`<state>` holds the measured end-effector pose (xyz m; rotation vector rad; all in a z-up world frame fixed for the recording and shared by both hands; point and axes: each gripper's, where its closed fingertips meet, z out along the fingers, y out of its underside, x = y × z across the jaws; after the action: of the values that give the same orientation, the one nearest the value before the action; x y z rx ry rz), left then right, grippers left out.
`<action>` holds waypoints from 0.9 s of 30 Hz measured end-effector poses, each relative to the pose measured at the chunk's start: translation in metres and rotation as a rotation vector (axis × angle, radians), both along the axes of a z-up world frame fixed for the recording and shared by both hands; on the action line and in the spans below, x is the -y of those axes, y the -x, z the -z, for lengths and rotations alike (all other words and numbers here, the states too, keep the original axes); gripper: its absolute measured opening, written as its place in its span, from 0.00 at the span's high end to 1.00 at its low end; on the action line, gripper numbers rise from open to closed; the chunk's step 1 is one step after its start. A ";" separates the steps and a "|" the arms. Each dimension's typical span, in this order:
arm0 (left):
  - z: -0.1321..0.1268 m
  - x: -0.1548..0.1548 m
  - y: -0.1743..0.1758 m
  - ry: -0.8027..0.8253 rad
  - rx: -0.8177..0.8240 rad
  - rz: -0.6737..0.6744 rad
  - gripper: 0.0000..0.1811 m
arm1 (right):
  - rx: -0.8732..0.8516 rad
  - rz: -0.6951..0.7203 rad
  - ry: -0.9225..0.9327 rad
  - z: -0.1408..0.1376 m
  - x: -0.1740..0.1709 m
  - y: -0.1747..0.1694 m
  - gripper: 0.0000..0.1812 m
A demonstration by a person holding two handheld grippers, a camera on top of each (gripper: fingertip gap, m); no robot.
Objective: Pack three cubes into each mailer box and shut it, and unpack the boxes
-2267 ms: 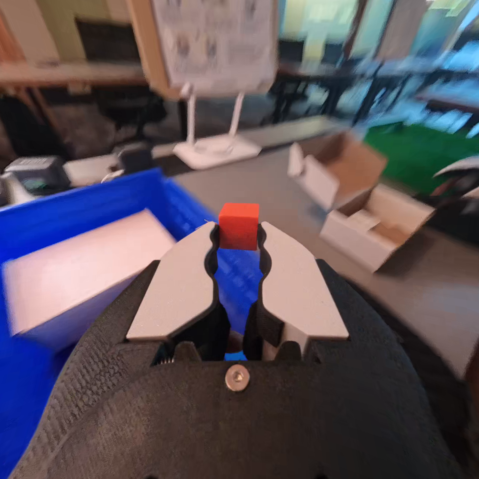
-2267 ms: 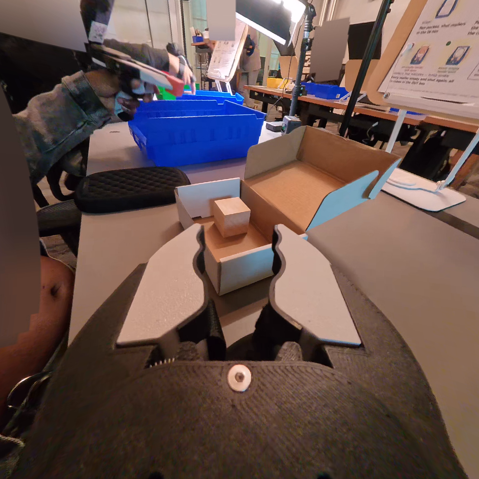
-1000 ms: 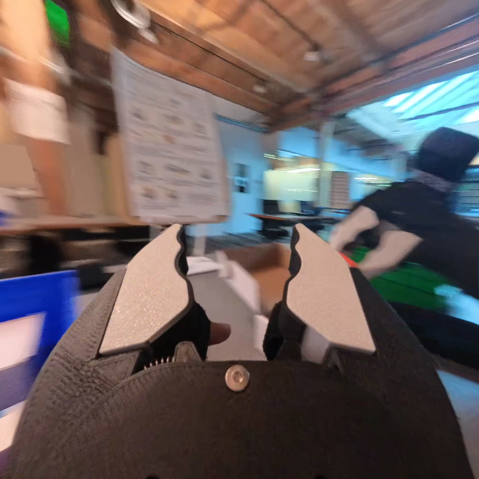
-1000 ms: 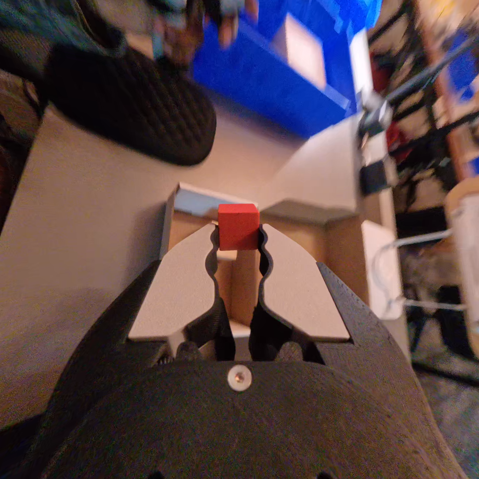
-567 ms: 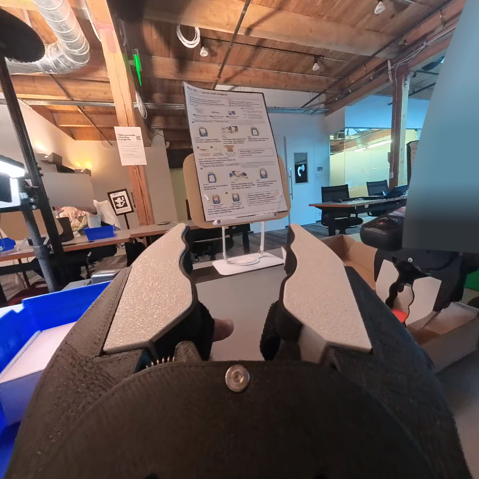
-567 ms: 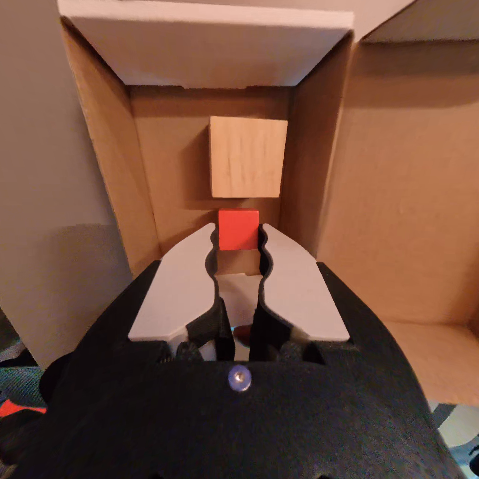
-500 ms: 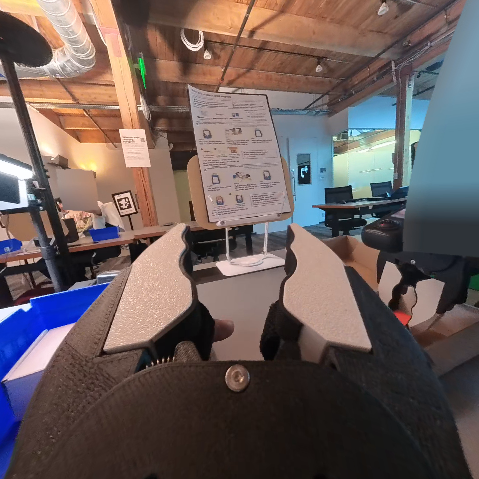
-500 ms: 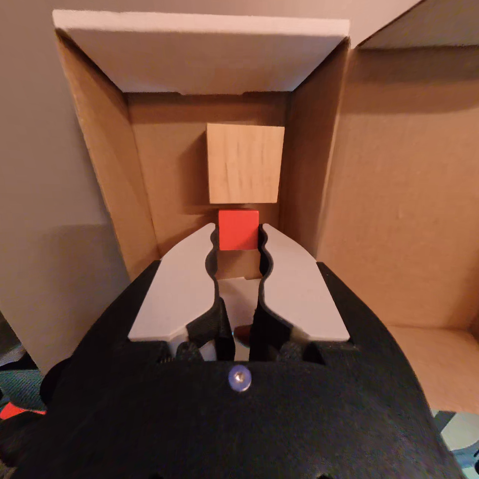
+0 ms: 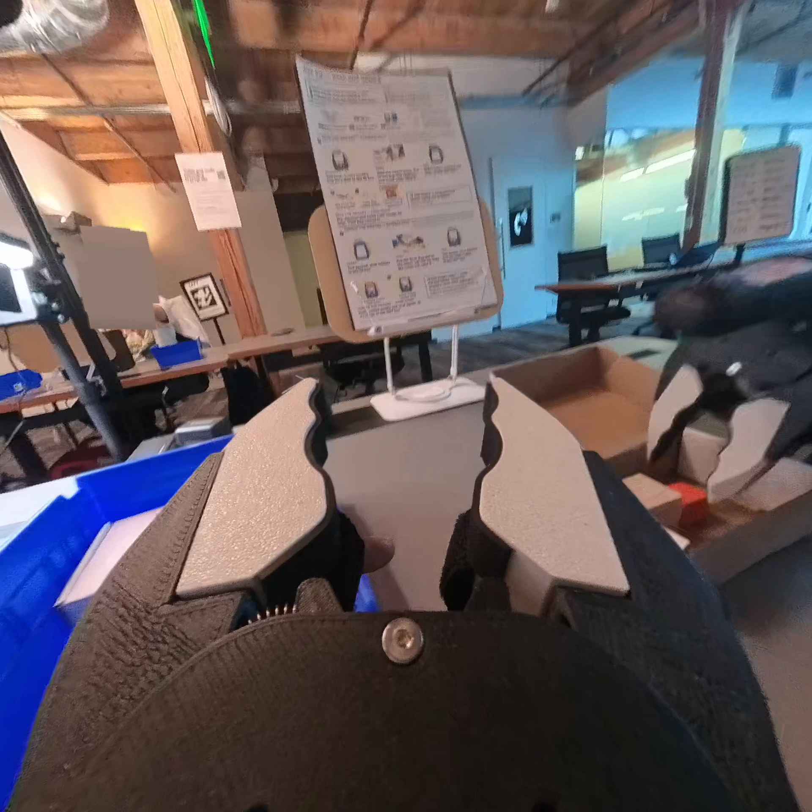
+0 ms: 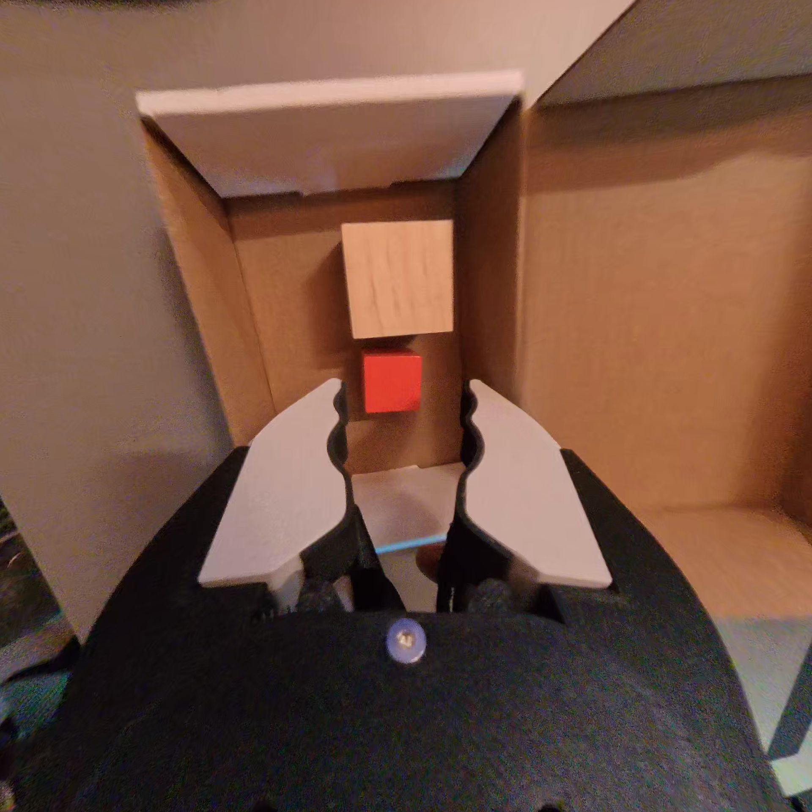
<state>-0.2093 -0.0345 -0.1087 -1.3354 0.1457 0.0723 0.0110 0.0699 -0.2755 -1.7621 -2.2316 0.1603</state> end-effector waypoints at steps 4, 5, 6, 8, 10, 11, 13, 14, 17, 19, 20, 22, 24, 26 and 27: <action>0.006 0.010 0.022 0.153 0.006 -0.031 0.64 | -0.430 0.014 -0.011 -0.054 0.007 0.006 0.64; 0.008 0.013 0.029 0.190 0.005 -0.037 0.64 | -0.572 0.032 0.004 -0.068 0.009 0.003 0.61; 0.007 0.016 0.039 0.215 0.003 -0.056 0.65 | -0.701 0.050 0.024 -0.080 0.010 -0.003 0.59; -0.001 0.024 0.066 0.218 0.013 -0.128 0.65 | -0.952 0.061 0.062 -0.102 0.015 -0.020 0.55; -0.010 0.029 0.087 0.242 0.035 -0.143 0.65 | -1.209 0.072 0.069 -0.121 0.018 -0.041 0.55; -0.011 0.030 0.095 0.288 0.040 -0.132 0.65 | -1.319 0.074 0.071 -0.128 0.020 -0.051 0.57; 0.000 0.030 0.111 0.458 0.009 -0.096 0.67 | -1.436 0.089 0.075 -0.131 0.021 -0.065 0.57; 0.013 0.030 0.120 0.580 -0.011 -0.088 0.67 | -1.443 0.110 0.073 -0.128 0.020 -0.069 0.57; 0.069 0.037 0.153 1.004 -0.051 -0.155 0.59 | -1.385 0.132 0.009 -0.117 0.017 -0.071 0.57; 0.107 0.044 0.165 1.238 -0.082 -0.155 0.56 | -1.351 0.109 -0.026 -0.113 0.020 -0.068 0.57; 0.121 0.046 0.171 1.307 -0.086 -0.168 0.56 | -1.337 0.099 -0.029 -0.111 0.022 -0.067 0.57; 0.142 0.050 0.177 1.421 -0.071 -0.173 0.62 | -1.313 0.097 -0.032 -0.106 0.022 -0.064 0.56; 0.157 0.052 0.172 1.487 -0.047 -0.137 0.65 | -1.297 0.103 -0.045 -0.103 0.021 -0.064 0.56; 0.166 0.052 0.170 1.530 -0.038 -0.124 0.67 | -1.308 0.108 -0.051 -0.105 0.020 -0.065 0.56; 0.170 0.054 0.170 1.558 -0.036 -0.124 0.67 | -1.316 0.110 -0.048 -0.107 0.020 -0.066 0.56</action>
<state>-0.3788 -0.0884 -0.2790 -2.9003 0.1447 0.0873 0.0770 0.0499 -0.1686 -1.1229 -1.1389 0.9100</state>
